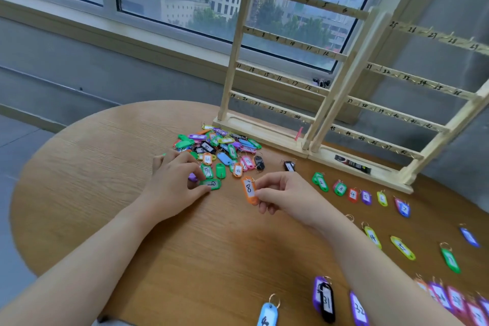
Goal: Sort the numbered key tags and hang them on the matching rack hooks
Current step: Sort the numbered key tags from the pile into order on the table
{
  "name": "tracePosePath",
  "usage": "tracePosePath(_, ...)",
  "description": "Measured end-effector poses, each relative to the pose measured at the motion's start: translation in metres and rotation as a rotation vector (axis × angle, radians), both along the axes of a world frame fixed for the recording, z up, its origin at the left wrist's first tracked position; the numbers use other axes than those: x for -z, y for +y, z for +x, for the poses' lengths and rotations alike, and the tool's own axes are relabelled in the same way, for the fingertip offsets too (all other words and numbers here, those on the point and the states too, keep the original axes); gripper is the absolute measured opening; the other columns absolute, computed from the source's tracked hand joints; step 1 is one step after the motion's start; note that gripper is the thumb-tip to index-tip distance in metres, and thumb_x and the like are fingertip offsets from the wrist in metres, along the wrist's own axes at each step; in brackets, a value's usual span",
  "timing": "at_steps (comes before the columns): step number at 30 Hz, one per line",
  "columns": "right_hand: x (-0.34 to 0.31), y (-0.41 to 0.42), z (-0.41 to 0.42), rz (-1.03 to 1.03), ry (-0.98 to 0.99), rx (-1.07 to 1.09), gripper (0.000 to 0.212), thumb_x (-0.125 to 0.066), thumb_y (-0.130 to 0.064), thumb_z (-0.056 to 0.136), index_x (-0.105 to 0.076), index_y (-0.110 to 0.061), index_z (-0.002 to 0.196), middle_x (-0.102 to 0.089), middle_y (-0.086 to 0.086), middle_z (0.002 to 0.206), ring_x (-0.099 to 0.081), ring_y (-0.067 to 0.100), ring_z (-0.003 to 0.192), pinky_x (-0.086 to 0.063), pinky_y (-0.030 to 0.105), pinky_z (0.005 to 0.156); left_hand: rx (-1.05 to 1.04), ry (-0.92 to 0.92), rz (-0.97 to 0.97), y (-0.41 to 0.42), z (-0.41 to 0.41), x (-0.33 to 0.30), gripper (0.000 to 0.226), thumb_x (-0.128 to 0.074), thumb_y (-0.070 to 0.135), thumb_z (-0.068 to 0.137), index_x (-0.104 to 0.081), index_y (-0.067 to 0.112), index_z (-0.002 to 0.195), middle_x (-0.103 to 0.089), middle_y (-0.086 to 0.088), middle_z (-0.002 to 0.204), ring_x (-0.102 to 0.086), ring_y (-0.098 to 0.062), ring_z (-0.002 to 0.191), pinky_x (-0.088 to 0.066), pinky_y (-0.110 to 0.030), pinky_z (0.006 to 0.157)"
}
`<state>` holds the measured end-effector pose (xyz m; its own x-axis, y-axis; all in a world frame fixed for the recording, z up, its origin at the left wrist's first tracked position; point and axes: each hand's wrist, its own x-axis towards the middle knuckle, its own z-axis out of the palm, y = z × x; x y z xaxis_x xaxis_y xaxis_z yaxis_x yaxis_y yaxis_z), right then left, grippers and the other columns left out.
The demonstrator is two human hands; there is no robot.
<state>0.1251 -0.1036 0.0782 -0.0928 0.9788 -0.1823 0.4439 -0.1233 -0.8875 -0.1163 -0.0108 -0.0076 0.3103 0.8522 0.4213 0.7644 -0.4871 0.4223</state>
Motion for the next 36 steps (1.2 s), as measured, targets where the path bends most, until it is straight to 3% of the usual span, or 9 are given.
tracePosePath(7, -0.007, -0.077, 0.018, 0.024, -0.012, 0.240, 0.011, -0.062, -0.007, 0.094, -0.072, -0.011, 0.089, -0.076, 0.005, 0.075, -0.065, 0.011, 0.065, -0.047, 0.026, 0.062, 0.069, 0.019, 0.021, -0.018, -0.001, -0.008, 0.025, -0.078, 0.028, 0.085, -0.056, 0.038, 0.081, -0.057, 0.018, 0.083, -0.053, -0.019, 0.097, -0.024, -0.034, 0.086)
tracePosePath(10, -0.008, -0.117, 0.032, 0.032, 0.000, 0.348, 0.014, -0.062, -0.010, 0.095, -0.073, -0.010, 0.086, -0.075, 0.005, 0.073, -0.061, 0.012, 0.063, -0.044, 0.029, 0.065, 0.083, 0.009, 0.097, -0.025, 0.001, -0.007, 0.010, -0.074, 0.019, 0.088, -0.069, 0.025, 0.095, -0.068, 0.006, 0.092, -0.060, -0.025, 0.099, -0.029, -0.036, 0.088)
tracePosePath(15, -0.013, -0.169, 0.070, 0.055, 0.010, 0.545, 0.016, -0.064, -0.009, 0.095, -0.071, -0.011, 0.081, -0.065, 0.004, 0.061, -0.051, 0.015, 0.058, -0.041, 0.026, 0.060, 0.035, -0.097, 0.069, -0.040, 0.018, -0.015, 0.027, -0.071, 0.001, 0.087, -0.070, 0.014, 0.112, -0.070, -0.005, 0.107, -0.062, -0.031, 0.104, -0.026, -0.030, 0.087)
tracePosePath(19, -0.019, -0.192, 0.110, 0.077, -0.012, 0.681, 0.014, -0.066, -0.012, 0.094, -0.073, -0.011, 0.082, -0.061, 0.005, 0.059, -0.051, 0.012, 0.055, -0.040, 0.026, 0.060, 0.124, -0.246, -0.052, -0.058, 0.061, -0.035, 0.037, -0.071, 0.008, 0.086, -0.055, 0.040, 0.097, -0.064, 0.005, 0.092, -0.058, -0.028, 0.092, -0.032, -0.035, 0.085)
tracePosePath(22, -0.021, -0.199, 0.142, 0.087, -0.014, 0.750, 0.015, -0.066, -0.013, 0.094, -0.074, -0.011, 0.082, -0.059, 0.002, 0.058, -0.049, 0.014, 0.056, -0.039, 0.025, 0.056, 0.203, -0.299, -0.093, -0.072, 0.101, -0.056, 0.019, -0.067, 0.029, 0.084, -0.051, 0.038, 0.084, -0.057, 0.012, 0.081, -0.053, -0.018, 0.085, -0.037, -0.041, 0.082)
tracePosePath(26, -0.024, -0.195, 0.187, 0.147, -0.068, 0.859, 0.017, -0.066, -0.016, 0.093, -0.074, -0.009, 0.079, -0.058, -0.007, 0.060, -0.043, 0.006, 0.054, -0.035, 0.017, 0.052, 0.405, -0.390, -0.115, -0.084, 0.160, -0.079, 0.025, -0.070, 0.016, 0.084, -0.059, 0.037, 0.093, -0.061, 0.013, 0.081, -0.056, -0.001, 0.085, -0.047, -0.049, 0.086)
tracePosePath(31, -0.021, -0.165, 0.259, 0.143, -0.266, 0.953, 0.023, -0.064, -0.021, 0.095, -0.071, -0.018, 0.073, -0.063, -0.008, 0.060, -0.051, 0.009, 0.061, -0.038, 0.021, 0.056, 0.531, -0.328, -0.185, -0.088, 0.240, -0.102, 0.044, -0.069, 0.010, 0.092, -0.059, 0.052, 0.104, -0.063, 0.006, 0.077, -0.055, 0.001, 0.084, -0.041, -0.038, 0.087)
tracePosePath(34, -0.015, -0.145, 0.295, 0.064, -0.320, 0.950, 0.025, -0.063, -0.020, 0.095, -0.071, -0.018, 0.071, -0.058, -0.010, 0.058, -0.049, 0.008, 0.058, -0.036, 0.023, 0.054, 0.573, -0.300, -0.204, -0.084, 0.279, -0.104, 0.040, -0.066, 0.015, 0.095, -0.057, 0.054, 0.098, -0.065, 0.020, 0.090, -0.051, 0.005, 0.090, -0.033, -0.031, 0.087)
tracePosePath(36, -0.010, -0.131, 0.311, 0.026, -0.334, 0.951, 0.025, -0.062, -0.019, 0.095, -0.072, -0.018, 0.072, -0.061, -0.007, 0.063, -0.052, 0.012, 0.062, -0.038, 0.026, 0.055, 0.579, -0.277, -0.221, -0.078, 0.300, -0.102, 0.034, -0.068, 0.017, 0.094, -0.060, 0.050, 0.097, -0.066, 0.023, 0.082, -0.054, 0.001, 0.080, -0.035, -0.034, 0.088)
